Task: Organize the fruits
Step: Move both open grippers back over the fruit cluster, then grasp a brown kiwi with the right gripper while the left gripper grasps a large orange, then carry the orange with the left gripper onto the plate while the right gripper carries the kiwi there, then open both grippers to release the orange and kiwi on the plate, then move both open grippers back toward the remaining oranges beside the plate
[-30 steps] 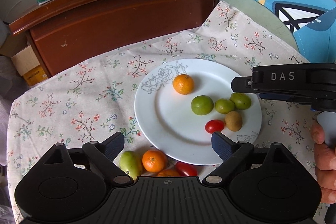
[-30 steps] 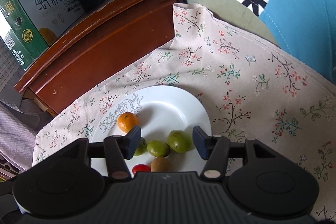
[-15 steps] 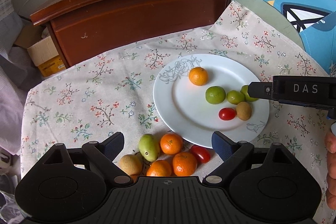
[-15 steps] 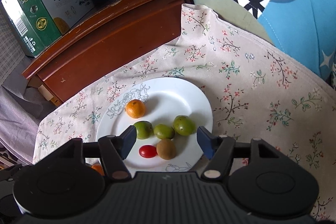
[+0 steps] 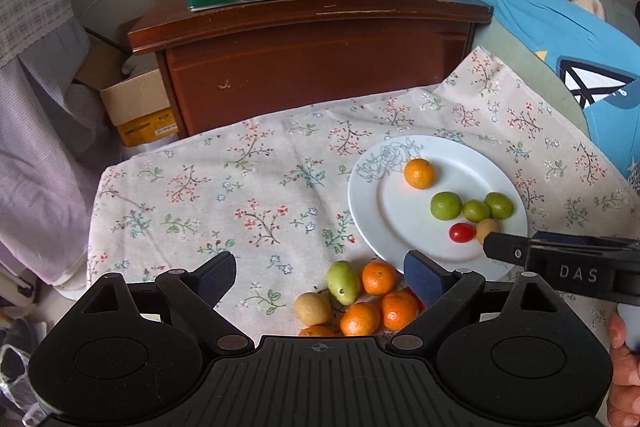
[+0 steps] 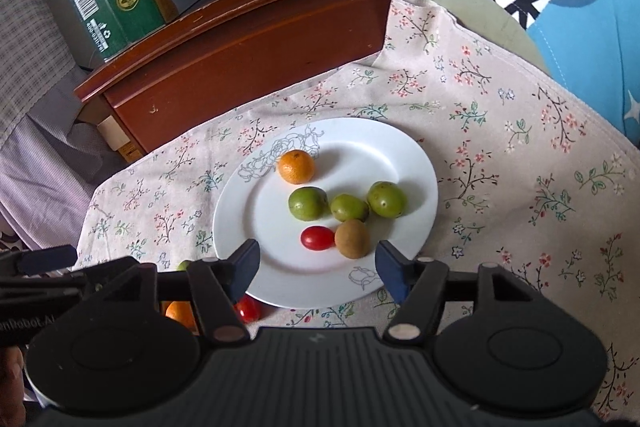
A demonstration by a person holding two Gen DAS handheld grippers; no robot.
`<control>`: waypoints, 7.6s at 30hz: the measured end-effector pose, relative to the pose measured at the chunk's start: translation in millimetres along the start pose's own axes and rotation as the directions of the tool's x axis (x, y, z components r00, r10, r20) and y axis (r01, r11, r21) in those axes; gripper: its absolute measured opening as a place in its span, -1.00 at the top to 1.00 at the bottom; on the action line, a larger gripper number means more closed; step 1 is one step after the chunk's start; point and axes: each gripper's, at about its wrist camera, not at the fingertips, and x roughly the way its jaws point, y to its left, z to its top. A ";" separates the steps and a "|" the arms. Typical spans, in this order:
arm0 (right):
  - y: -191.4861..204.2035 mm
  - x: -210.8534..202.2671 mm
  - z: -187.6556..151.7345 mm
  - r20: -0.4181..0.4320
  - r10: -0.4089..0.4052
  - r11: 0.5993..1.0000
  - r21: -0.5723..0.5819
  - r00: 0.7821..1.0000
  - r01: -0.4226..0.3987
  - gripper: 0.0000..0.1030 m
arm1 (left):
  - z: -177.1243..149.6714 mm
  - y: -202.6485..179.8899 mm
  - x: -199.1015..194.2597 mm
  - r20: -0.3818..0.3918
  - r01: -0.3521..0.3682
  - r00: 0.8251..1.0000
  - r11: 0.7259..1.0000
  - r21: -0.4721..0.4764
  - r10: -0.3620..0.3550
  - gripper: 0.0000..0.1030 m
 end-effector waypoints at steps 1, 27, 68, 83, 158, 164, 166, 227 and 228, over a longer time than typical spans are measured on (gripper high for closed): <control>2.0 0.1 -1.3 -0.005 0.008 1.000 -0.005 1.000 -0.008 -0.26 | 0.1 5.2 -0.7 -0.001 -0.005 1.000 1.000 -0.012 0.005 -0.80; 70.8 24.2 -62.8 -0.173 0.224 0.932 -0.250 0.959 -0.263 0.00 | -26.8 63.0 9.1 -0.047 -0.011 0.999 0.988 -0.153 0.004 -0.79; 43.3 20.8 -63.0 -0.180 0.123 0.972 -0.174 0.976 -0.155 0.42 | -61.5 20.3 51.3 -0.126 0.067 0.990 0.998 -0.019 -0.068 -0.27; 46.5 21.2 -63.6 -0.178 0.118 0.968 -0.197 0.977 -0.153 0.43 | -64.2 5.1 47.9 -0.097 0.108 0.990 0.993 0.057 -0.102 0.43; -33.4 44.8 53.7 0.037 0.064 0.997 0.039 0.997 -0.065 0.44 | 14.3 -50.4 78.3 0.015 0.225 0.974 0.974 0.030 -0.226 0.43; -38.4 64.8 55.0 0.014 0.042 0.998 0.055 0.999 -0.042 0.44 | 17.0 -54.9 91.9 0.001 0.236 0.972 0.972 0.017 -0.236 0.43; -41.2 68.6 55.6 0.008 0.043 0.996 0.072 0.999 -0.043 0.39 | 16.4 -56.8 93.3 0.002 0.235 0.972 0.972 0.020 -0.235 0.40; 62.3 32.1 -48.4 -0.040 0.162 0.935 -0.312 0.986 -0.166 0.19 | -16.1 51.7 35.6 -0.118 -0.042 0.993 0.989 -0.140 0.025 -0.79; 63.6 32.8 -48.9 -0.036 0.161 0.931 -0.326 0.986 -0.164 0.19 | -17.3 51.9 36.6 -0.121 -0.039 0.992 0.989 -0.142 0.022 -0.79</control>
